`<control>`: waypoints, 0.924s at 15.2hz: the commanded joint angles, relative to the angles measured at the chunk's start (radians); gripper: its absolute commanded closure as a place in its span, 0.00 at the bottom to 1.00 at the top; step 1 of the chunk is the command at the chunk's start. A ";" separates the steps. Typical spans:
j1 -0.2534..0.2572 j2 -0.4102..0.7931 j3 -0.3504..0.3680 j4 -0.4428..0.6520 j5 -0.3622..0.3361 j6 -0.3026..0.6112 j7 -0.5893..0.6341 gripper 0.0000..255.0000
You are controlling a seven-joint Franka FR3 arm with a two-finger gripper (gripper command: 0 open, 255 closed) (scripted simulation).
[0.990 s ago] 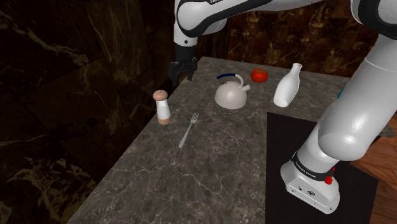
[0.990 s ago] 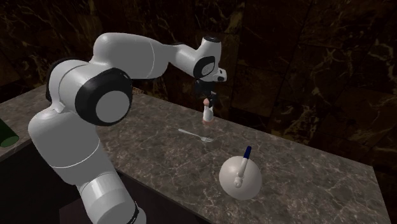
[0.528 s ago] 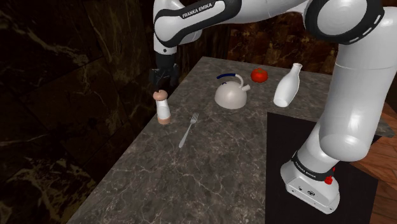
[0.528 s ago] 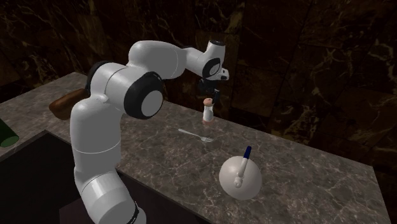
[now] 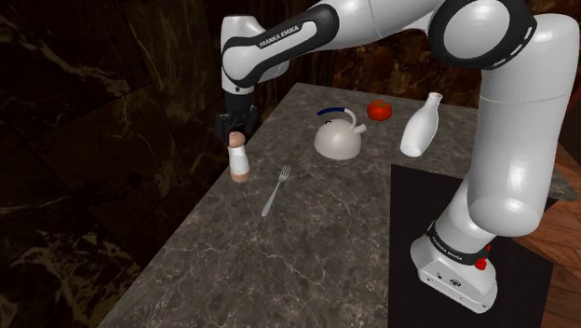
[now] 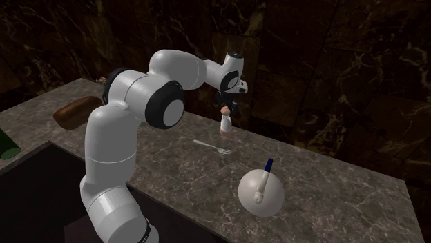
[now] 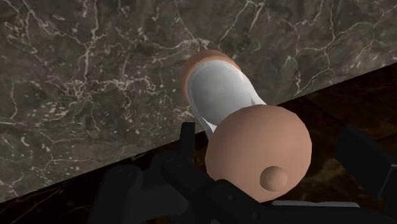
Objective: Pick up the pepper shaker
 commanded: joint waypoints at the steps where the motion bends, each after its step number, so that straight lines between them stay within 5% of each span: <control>1: -0.001 0.006 -0.001 -0.006 0.000 0.012 -0.003 0.00; 2: -0.001 0.006 -0.001 -0.006 0.000 0.012 -0.003 0.00; 3: 0.000 0.007 -0.001 -0.005 -0.001 0.012 -0.002 1.00; 14: -0.001 -0.003 0.000 0.008 0.000 -0.011 0.000 1.00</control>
